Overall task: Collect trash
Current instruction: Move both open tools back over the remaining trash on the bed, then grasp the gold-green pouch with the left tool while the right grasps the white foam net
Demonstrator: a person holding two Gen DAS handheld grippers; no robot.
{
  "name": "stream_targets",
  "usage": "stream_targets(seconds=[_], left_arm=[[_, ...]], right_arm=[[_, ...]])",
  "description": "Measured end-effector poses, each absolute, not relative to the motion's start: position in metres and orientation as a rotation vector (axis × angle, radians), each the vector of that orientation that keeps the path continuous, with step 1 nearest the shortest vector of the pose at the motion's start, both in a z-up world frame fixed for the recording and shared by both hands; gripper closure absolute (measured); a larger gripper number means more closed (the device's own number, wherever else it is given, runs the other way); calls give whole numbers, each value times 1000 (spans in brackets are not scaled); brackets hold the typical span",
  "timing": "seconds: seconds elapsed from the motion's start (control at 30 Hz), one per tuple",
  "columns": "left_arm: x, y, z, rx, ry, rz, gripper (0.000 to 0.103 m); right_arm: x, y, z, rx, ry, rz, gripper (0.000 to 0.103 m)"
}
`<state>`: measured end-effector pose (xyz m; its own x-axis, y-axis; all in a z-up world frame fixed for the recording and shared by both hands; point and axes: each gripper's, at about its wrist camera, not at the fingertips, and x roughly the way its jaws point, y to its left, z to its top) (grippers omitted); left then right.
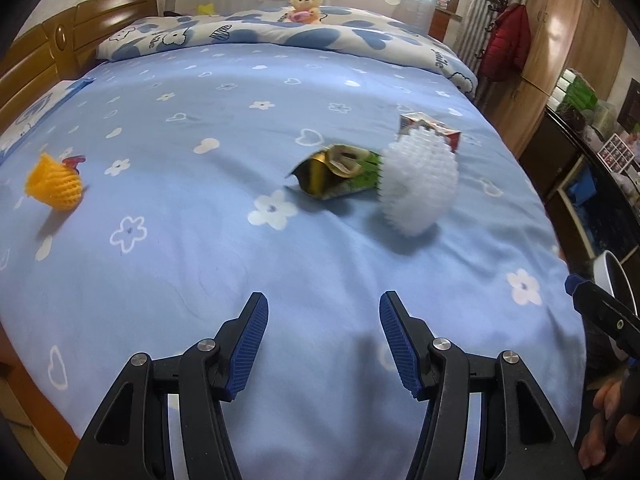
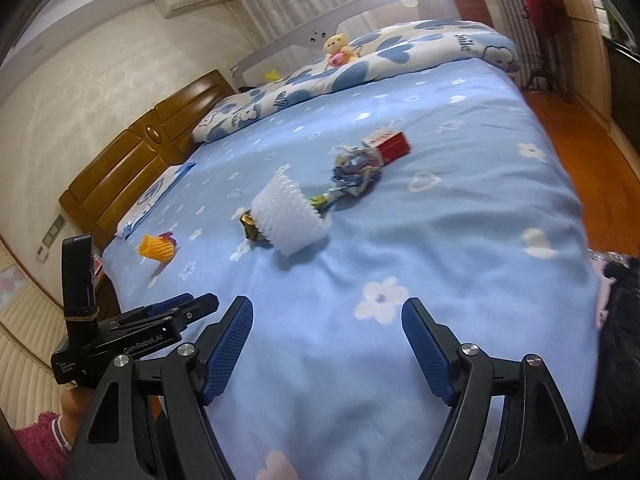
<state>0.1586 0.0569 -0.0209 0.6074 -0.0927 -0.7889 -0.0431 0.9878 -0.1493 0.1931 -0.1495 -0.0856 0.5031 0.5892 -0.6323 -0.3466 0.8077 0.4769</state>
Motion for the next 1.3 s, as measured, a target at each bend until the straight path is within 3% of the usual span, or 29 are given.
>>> stream_targets(seconds=[0.37,0.63,0.73,0.8,0.87,0.97,1.0,1.03,1.1,1.3], left_arm=[[245,76,-41,-86,952,-123,45],[296,82,-50,5,957,-233,29],[311,77,-54,44,959,-265,29],[319,73,-59,64,960,-273,29],[326,69,-63,83,954,-278,29],[330,59,-68,103,952,-298,38],[328,54,-69,119,951,-299,53],[330,50,-72,129,961,-304,60],[329,42,-75,150,964,-294,66],[317,34,-70,88,948,-258,70]], right_arm=[[238,-103,-95,282,902,665,25],[279,-80,-105,307,931,714,25],[289,-75,-110,317,947,723,25],[296,-74,-114,338,961,731,30],[300,-73,-117,349,977,734,57],[301,-77,-121,365,998,740,83],[299,-79,-121,368,1000,736,85],[297,-83,-121,378,999,732,88],[293,-91,-120,401,992,727,89],[267,-120,-108,432,958,696,91]])
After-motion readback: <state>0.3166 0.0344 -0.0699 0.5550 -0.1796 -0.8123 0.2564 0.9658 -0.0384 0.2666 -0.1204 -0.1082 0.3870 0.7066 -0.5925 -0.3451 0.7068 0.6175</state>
